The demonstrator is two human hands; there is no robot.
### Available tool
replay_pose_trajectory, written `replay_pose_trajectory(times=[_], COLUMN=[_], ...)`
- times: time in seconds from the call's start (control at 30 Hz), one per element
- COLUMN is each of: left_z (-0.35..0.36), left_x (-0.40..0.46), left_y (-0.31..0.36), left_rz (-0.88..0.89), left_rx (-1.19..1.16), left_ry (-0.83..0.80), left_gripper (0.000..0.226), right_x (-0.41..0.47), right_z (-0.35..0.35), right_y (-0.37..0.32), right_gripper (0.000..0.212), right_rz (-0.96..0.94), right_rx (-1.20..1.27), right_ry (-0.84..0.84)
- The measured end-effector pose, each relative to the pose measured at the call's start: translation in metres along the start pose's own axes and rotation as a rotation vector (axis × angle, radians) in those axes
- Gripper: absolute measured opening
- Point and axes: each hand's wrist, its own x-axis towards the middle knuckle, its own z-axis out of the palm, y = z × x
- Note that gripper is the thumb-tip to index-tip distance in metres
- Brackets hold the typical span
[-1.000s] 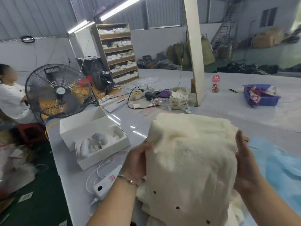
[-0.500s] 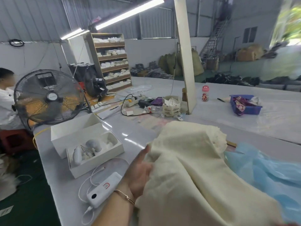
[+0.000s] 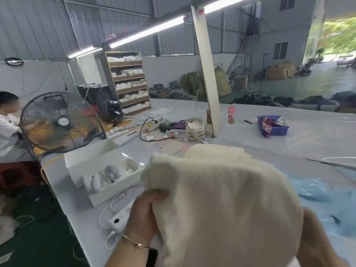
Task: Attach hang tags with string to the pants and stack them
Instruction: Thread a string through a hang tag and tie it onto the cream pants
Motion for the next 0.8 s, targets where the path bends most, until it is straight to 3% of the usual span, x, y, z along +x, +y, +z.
replay_pose_trajectory(times=[0.07, 0.13, 0.2, 0.23, 0.37, 0.43, 0.5, 0.6, 0.7, 0.8], left_z=[0.002, 0.01, 0.032, 0.043, 0.09, 0.115, 0.144, 0.189, 0.218, 0.237], left_x=[-0.019, -0.041, -0.062, -0.073, -0.123, -0.143, -0.165, -0.195, -0.22, -0.235], left_y=[0.003, 0.009, 0.017, 0.021, 0.037, 0.046, 0.052, 0.042, 0.024, 0.02], left_rz=[0.115, 0.136, 0.095, 0.063, 0.012, 0.085, 0.154, 0.211, 0.276, 0.32], left_rx=[-0.072, -0.139, -0.026, 0.052, 0.265, 0.311, 0.297, 0.306, 0.37, 0.49], left_ry=[0.121, 0.06, -0.015, -0.001, -0.04, -0.026, -0.095, -0.168, -0.171, -0.097], left_gripper=[0.023, 0.036, 0.049, 0.051, 0.031, 0.024, 0.028, 0.028, 0.027, 0.031], right_x=[-0.022, -0.048, -0.073, -0.085, -0.147, -0.185, -0.222, -0.271, -0.308, -0.336], right_z=[-0.013, -0.004, -0.001, 0.003, -0.001, -0.004, -0.02, -0.039, -0.044, -0.046], right_y=[-0.001, -0.004, -0.007, -0.01, -0.047, -0.07, -0.087, -0.103, -0.124, -0.154], right_gripper=[0.05, 0.063, 0.099, 0.102, 0.058, 0.033, 0.045, 0.051, 0.039, 0.021], right_rz=[-0.145, -0.003, 0.141, 0.168, 0.129, 0.054, 0.009, 0.04, -0.089, -0.185], right_rx=[0.152, 0.215, 0.012, -0.035, -0.181, -0.099, 0.074, 0.149, -0.179, -0.235], right_ry=[-0.256, -0.333, -0.245, -0.188, -0.261, -0.254, -0.404, -0.436, -0.226, -0.04])
